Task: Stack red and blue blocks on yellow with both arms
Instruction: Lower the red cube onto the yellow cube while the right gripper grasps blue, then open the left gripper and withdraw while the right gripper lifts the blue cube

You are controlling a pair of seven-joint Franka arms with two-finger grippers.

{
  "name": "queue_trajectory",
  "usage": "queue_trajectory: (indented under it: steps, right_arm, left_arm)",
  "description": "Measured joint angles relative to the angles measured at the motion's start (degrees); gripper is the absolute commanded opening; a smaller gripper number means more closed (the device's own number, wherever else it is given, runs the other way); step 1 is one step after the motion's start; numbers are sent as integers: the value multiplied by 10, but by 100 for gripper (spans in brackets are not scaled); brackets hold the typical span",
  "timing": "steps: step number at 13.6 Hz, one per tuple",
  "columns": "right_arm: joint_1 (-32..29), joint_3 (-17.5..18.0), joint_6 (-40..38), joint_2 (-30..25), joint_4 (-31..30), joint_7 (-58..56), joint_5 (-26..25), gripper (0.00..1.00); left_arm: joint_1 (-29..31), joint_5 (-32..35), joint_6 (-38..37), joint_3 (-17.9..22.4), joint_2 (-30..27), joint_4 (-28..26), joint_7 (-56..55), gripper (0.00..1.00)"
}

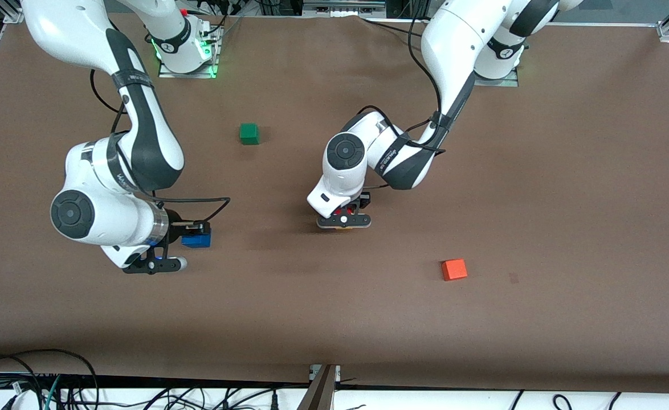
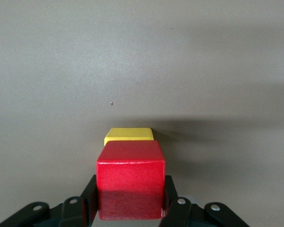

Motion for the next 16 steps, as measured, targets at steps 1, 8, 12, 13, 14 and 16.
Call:
queue_trajectory:
  steps: [1,8,12,13,14,16]
  right_arm:
    - [2,0,0,0,0,4,0,45]
    - [6,0,0,0,2,20,7,45]
    - [58,3,2,1,16,107,22,45]
    - [79,4,7,2,20,133,23,45]
    - [103,5,17,2,24,162,23,45]
    - [157,5,52,5,26,227,23,46]
  left_arm:
    - [0,0,0,1,1,0,0,100]
    - [13,1,-69,18,4,59,1,100]
    - [76,1,-186,21,-20,128,70,100]
    - [103,1,-202,21,-36,135,100,100]
    - [133,1,-214,23,-55,139,129,100]
    - [200,1,-250,25,-99,141,190,100]
